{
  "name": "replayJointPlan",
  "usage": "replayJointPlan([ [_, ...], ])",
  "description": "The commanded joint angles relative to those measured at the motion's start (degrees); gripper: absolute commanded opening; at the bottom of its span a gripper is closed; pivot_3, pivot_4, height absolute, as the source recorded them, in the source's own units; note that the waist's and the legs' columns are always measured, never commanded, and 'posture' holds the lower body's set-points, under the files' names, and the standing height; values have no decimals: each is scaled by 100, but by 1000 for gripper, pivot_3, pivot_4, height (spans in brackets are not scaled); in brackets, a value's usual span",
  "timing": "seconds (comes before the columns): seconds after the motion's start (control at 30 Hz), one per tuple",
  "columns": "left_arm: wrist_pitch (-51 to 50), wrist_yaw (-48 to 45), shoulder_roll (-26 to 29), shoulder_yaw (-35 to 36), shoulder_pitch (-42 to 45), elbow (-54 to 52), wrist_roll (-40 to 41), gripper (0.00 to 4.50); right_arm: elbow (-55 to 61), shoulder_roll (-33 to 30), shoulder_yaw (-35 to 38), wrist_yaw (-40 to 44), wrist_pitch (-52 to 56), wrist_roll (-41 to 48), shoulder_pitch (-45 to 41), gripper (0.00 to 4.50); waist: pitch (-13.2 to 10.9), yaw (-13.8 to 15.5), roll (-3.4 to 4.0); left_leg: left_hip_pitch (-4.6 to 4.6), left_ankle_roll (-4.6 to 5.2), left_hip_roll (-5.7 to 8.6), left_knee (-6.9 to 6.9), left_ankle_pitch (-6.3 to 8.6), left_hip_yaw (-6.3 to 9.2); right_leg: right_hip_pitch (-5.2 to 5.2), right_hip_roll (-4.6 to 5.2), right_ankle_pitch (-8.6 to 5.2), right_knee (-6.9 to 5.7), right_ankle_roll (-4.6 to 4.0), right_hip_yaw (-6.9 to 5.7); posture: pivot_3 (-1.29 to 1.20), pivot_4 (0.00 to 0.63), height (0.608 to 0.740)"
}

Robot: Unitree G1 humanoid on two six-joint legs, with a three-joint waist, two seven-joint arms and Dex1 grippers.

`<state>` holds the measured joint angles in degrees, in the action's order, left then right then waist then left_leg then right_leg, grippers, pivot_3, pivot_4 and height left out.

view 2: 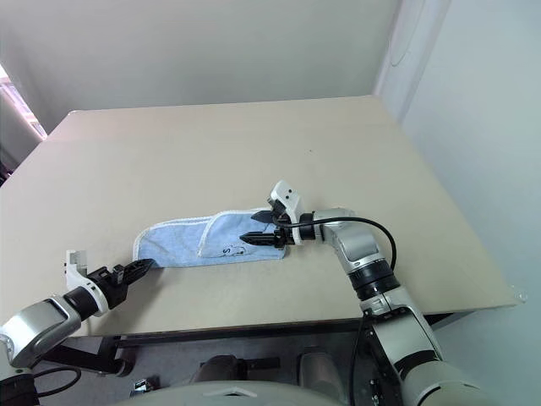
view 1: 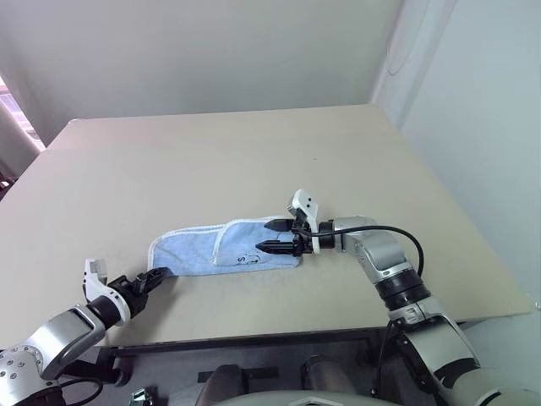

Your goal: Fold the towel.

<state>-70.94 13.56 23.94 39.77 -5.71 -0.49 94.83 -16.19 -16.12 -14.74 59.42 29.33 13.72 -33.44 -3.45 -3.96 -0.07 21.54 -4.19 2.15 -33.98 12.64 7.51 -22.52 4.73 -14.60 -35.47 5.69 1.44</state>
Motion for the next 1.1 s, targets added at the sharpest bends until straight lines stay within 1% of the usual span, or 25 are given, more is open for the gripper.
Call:
replayJointPlan([
  [0.03, 250, -191, 111, -167, -177, -129, -112, 23, 61, 23, 15, 25, -180, -4, -142, 3451, 0, 1, 0, 0, 3, 0, 1, -2, 0, 0, 0, 2, 1, -3, 0, 0, 0, 731],
  [0.07, 329, -235, 121, -203, -209, -163, -129, 23, 62, 17, 8, 27, -200, -18, -139, 3451, 0, 4, 0, 2, 4, 0, 2, -2, -1, 0, -1, 2, 2, -3, 0, 0, 0, 731],
  [0.1, 386, -271, 138, -240, -238, -180, -120, 378, 63, 13, 4, 29, -212, -26, -137, 3451, 0, 3, 0, 2, 3, 0, 3, -2, -1, 0, -1, 1, 3, -3, 0, 0, 0, 731],
  [0.13, 470, -355, 156, -271, -268, -229, -174, 575, 67, 8, 1, 34, -227, -30, -129, 3451, 0, 3, 0, 3, 2, 0, 3, -1, -1, 0, -1, 1, 5, -2, 0, 0, 0, 731],
  [0.27, 715, -365, 189, -320, -321, -169, -197, 1950, 65, -9, -1, 54, -244, -42, -116, 3451, 0, 2, 0, 2, -6, 0, 2, 4, -2, -1, 0, -7, 9, 11, 0, 0, 0, 731],
  [0.3, 704, -329, 210, -340, -336, -121, -103, 2219, 56, -10, -1, 54, -247, -46, -116, 3451, 0, 3, 0, 2, -6, 0, 3, 4, -2, -1, 0, -7, 9, 11, 0, 0, 0, 731],
  [0.33, 725, -229, 209, -347, -347, -70, 6, 2698, 48, -13, 0, 54, -252, -51, -115, 3451, 0, 4, 0, 1, -6, -1, 3, 4, -2, -2, 0, -7, 9, 11, 0, 0, 0, 731],
  [0.37, 785, -128, 189, -334, -343, -9, 121, 2995, 45, -16, 2, 58, -255, -54, -114, 3451, 0, 4, 1, 1, -6, -1, 3, 4, -2, -2, 0, -7, 9, 12, 0, 0, 0, 731],
  [0.53, 1019, 289, 177, -373, -279, 374, 437, 2995, 16, 10, 4, 43, -271, -84, -116, 3451, 5, 5, 10, -5, -7, -1, 2, 4, 1, 1, -1, -11, 8, 17, 0, 0, 0, 731],
  [0.67, 1114, 431, 214, -410, -337, 371, 627, 2995, 67, 18, -7, 44, -228, -67, -99, 3451, 10, 3, 22, -6, -7, -1, 2, 4, 1, 1, -1, -11, 8, 17, 0, 0, 0, 731],
  [0.8, 1226, 540, 214, -437, -583, 303, 759, 2995, 64, 10, -19, 41, -219, -76, -90, 3451, 11, -2, 26, -6, -6, -1, 3, 4, 0, 1, -1, -10, 8, 16, 0, 0, 0, 731],
  [0.9, 1225, 432, 251, -522, -791, 148, 798, 2995, 92, 7, -27, 40, -190, -70, -82, 3451, 11, -3, 28, -6, -7, -1, 5, 5, -1, 0, -1, -10, 10, 16, 1, 0, 0, 731],
  [0.97, 1303, 298, 289, -510, -851, 78, 684, 2995, 69, 13, -34, 39, -195, -77, -84, 3451, 11, -5, 28, -5, -8, -1, 5, 6, -2, 0, -1, -10, 13, 17, 1, 0, 0, 731],
  [1.1, 1375, -136, 638, -395, -772, 245, 420, 2995, 14, 38, -52, 44, -198, -87, -112, 3451, 11, -7, 29, -3, -13, -2, 7, 9, -4, -5, -1, -10, 17, 16, 1, 0, 0, 731],
])
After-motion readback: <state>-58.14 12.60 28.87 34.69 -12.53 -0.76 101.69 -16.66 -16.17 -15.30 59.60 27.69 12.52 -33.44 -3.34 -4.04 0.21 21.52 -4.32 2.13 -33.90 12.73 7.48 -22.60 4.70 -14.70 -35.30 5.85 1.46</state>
